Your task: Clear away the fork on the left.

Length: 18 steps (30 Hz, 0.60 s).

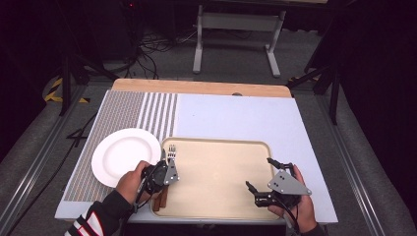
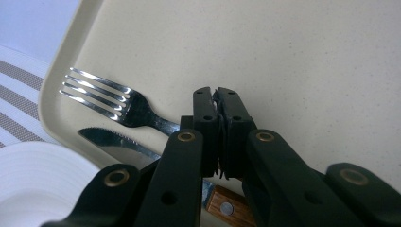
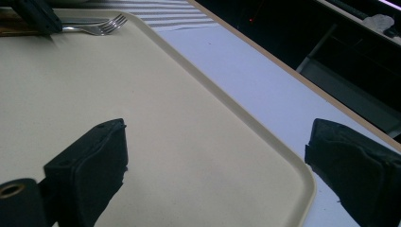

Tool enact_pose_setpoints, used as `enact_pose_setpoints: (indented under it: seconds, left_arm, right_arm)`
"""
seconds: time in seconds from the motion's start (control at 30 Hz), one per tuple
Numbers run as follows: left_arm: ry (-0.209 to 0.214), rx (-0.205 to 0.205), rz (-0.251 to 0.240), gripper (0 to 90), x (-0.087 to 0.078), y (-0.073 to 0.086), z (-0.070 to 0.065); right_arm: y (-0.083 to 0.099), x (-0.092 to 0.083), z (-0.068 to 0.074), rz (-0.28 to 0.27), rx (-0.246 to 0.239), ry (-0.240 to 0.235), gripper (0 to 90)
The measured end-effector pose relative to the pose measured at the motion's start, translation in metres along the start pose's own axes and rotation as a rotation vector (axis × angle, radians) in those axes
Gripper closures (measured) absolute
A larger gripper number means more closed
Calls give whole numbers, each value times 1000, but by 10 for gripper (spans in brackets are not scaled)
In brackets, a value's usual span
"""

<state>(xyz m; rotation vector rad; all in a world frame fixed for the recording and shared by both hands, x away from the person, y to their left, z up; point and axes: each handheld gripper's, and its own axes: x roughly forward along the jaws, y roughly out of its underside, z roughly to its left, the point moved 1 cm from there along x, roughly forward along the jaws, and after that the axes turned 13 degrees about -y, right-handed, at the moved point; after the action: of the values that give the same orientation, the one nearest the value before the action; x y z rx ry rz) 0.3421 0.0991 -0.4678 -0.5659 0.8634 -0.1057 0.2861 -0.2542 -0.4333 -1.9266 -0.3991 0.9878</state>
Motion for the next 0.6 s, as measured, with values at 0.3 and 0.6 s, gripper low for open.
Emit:
enact_pose_setpoints:
  seconds: [0.3, 0.6]
  left_arm:
    - [-21, -38, -67, 864, -8, 3, 7]
    - [-45, -44, -111, 828, -14, 3, 10]
  right_arm:
    - [0, 0, 1, -8, 1, -5, 69]
    - [0, 0, 0, -14, 1, -3, 70]
